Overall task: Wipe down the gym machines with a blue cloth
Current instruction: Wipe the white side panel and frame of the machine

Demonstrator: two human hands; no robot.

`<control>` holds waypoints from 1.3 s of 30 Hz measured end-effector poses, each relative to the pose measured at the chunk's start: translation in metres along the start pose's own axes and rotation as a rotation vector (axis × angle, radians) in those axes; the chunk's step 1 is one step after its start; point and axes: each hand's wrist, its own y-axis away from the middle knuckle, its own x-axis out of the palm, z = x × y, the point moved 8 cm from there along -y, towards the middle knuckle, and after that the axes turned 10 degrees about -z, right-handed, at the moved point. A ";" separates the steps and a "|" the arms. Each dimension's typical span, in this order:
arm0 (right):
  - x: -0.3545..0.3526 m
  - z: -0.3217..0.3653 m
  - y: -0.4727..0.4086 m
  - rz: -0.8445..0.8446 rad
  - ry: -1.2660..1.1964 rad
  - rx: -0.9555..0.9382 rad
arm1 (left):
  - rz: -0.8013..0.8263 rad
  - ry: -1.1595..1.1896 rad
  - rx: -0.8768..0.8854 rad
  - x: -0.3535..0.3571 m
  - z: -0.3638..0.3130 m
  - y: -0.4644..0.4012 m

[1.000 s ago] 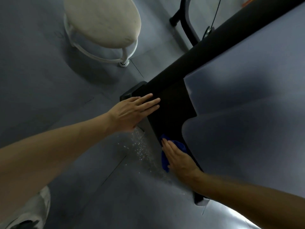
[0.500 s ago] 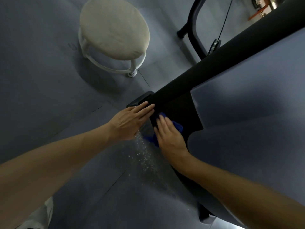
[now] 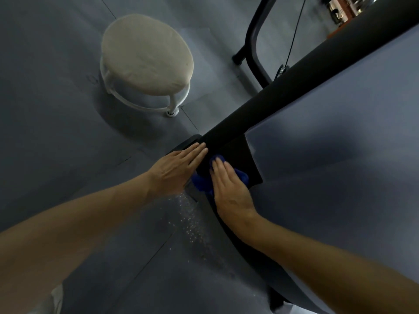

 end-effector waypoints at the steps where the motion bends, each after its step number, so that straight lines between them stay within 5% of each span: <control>1: 0.005 0.006 0.024 -0.008 -0.007 -0.035 | 0.005 0.002 0.007 -0.001 -0.002 0.000; 5: 0.006 0.002 0.094 -0.008 -0.066 -0.024 | 0.043 0.032 0.044 -0.005 -0.018 -0.004; 13: -0.040 -0.081 0.009 -0.109 -0.087 0.290 | 0.070 0.005 0.040 -0.016 -0.036 -0.001; 22: -0.021 -0.046 0.121 -0.144 -0.082 0.162 | 0.033 -0.052 0.094 -0.077 -0.045 0.002; 26: -0.051 -0.090 0.081 -0.228 -0.089 0.391 | 0.035 -0.124 0.156 -0.109 -0.062 0.001; 39: 0.006 -0.028 0.277 -0.073 -0.205 0.101 | 0.110 -0.440 0.389 -0.205 -0.138 0.001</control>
